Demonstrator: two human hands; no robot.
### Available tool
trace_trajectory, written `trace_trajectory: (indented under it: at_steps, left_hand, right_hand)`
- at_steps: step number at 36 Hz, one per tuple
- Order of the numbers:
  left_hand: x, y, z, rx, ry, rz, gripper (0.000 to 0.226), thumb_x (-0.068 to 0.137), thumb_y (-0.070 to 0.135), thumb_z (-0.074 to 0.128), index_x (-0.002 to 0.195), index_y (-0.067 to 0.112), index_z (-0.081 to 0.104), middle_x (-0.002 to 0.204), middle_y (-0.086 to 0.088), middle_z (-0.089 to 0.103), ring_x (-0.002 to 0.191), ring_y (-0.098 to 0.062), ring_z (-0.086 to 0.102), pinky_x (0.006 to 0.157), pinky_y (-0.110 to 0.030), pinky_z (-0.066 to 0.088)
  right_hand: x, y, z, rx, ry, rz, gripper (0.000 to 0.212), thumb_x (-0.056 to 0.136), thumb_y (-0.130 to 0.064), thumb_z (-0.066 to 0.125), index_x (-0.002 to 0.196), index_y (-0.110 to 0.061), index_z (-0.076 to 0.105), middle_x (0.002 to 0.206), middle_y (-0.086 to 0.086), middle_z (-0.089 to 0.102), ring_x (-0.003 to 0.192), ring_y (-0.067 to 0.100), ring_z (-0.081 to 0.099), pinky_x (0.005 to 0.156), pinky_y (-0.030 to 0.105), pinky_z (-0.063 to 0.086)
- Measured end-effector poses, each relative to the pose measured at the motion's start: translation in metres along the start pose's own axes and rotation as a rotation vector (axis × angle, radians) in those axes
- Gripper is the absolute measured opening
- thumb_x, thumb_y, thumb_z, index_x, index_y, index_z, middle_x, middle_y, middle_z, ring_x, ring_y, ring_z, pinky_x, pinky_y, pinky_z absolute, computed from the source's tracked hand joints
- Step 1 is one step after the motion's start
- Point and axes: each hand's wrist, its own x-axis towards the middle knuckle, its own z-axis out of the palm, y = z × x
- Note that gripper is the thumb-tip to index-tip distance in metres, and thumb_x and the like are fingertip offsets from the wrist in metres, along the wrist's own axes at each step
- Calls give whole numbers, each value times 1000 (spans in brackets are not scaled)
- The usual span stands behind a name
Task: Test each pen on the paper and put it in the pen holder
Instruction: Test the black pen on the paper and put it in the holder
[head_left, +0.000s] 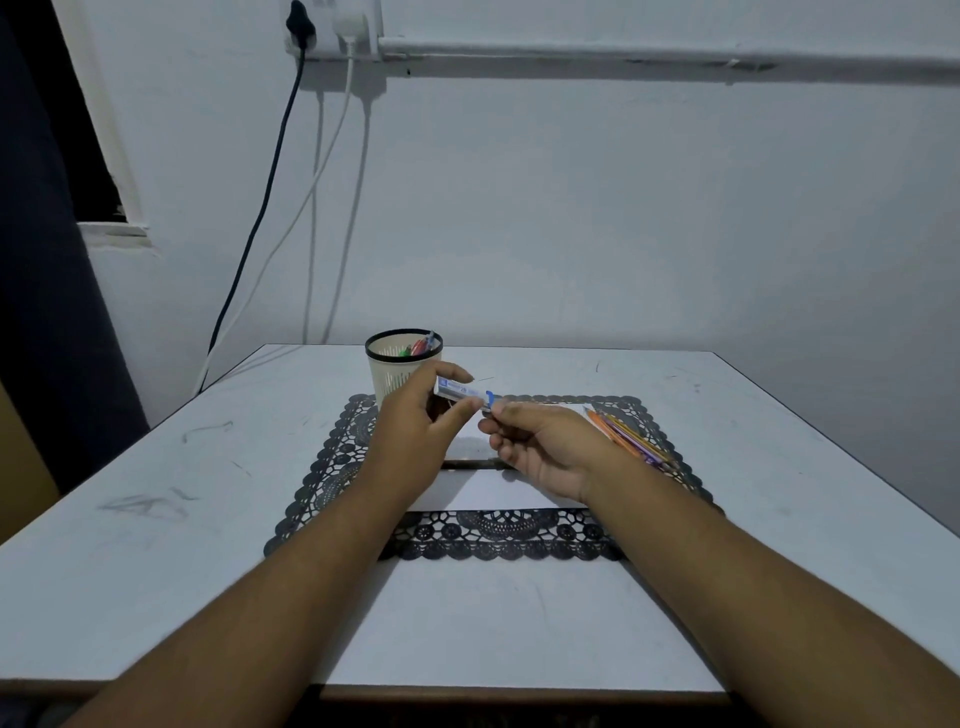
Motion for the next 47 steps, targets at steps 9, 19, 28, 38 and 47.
trace_trajectory:
  at_steps: [9,19,28,38,47]
  left_hand:
    - [0,-1,0,-24,-57,-2,11,93,17,74,98,23,67,82,-2,69,67,-12,52,62,-30,41]
    - [-1,-10,-2,-39,-50,-51,14,91,17,77,98,24,67,86,2,70,71,-10,57,67,-29,46]
    - [6,-25,-10,321,-106,9,12,93,36,72,103,31,73,83,12,73,79,-11,68,72,-43,57]
    - [2,-21,-8,612,-139,82,30,97,52,58,110,32,75,74,9,67,69,-9,59,59,-35,48]
    - [1,-21,-6,686,-141,45,28,98,51,59,112,31,74,64,10,57,62,-7,54,54,-30,39]
  right_hand:
    - [6,1,-3,83,10,55,12,99,-7,66,108,-1,69,81,10,73,65,12,61,55,17,54]
    - [4,0,-7,75,70,-4,6,96,-5,69,98,1,72,78,12,73,60,13,62,53,17,54]
    - [2,-9,-8,-178,125,-256,8,94,-10,74,95,-2,72,85,11,76,68,14,63,56,22,53]
    - [2,-6,-10,-325,180,-409,7,96,-11,71,94,-5,75,86,9,77,71,13,65,58,27,53]
    - [1,-4,-9,-397,216,-480,9,95,-7,70,98,-8,79,89,10,78,75,14,65,60,29,54]
